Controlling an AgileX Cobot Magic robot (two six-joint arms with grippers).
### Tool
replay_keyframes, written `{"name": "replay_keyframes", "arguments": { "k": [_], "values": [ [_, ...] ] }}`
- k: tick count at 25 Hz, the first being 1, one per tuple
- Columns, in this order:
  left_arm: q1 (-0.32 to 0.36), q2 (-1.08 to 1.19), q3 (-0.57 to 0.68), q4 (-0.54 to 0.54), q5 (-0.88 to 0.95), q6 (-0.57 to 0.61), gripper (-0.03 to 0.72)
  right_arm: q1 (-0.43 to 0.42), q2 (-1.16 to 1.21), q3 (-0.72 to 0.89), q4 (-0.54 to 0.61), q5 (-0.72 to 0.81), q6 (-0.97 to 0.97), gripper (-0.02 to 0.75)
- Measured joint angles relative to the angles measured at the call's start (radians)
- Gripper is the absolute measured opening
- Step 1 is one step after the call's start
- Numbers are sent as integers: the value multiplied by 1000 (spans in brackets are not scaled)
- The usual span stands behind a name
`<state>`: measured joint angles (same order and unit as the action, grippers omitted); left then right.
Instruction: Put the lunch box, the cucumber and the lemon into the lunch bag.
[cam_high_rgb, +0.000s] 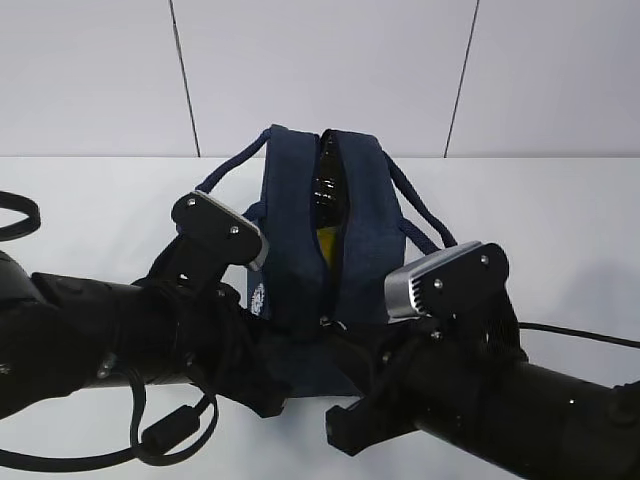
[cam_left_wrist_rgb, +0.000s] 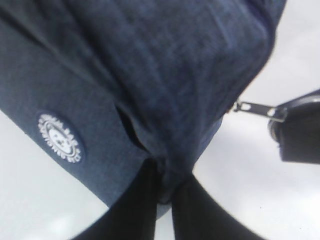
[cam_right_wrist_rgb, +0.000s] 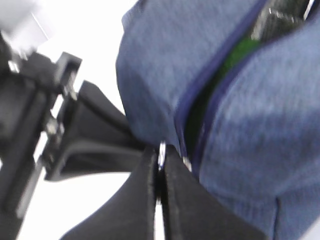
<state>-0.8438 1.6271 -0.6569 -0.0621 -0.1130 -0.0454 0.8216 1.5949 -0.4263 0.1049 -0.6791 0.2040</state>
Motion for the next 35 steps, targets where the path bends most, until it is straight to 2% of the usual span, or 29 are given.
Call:
{"name": "replay_keyframes", "arguments": {
  "k": [5, 16, 24, 30, 35],
  "values": [
    [0, 0, 0, -2, 4, 0, 13, 0, -16, -6, 1, -8, 0, -13],
    [0, 0, 0, -2, 8, 0, 13, 0, -21, -48, 6, 20, -6, -13],
    [0, 0, 0, -2, 8, 0, 13, 0, -63, -61, 61, 64, -121, -13],
    [0, 0, 0, -2, 11, 0, 12, 0, -63, -135, 73, 134, -193, -13],
    [0, 0, 0, -4, 13, 0, 12, 0, -63, -195, 141, 185, -321, -13]
  ]
}}
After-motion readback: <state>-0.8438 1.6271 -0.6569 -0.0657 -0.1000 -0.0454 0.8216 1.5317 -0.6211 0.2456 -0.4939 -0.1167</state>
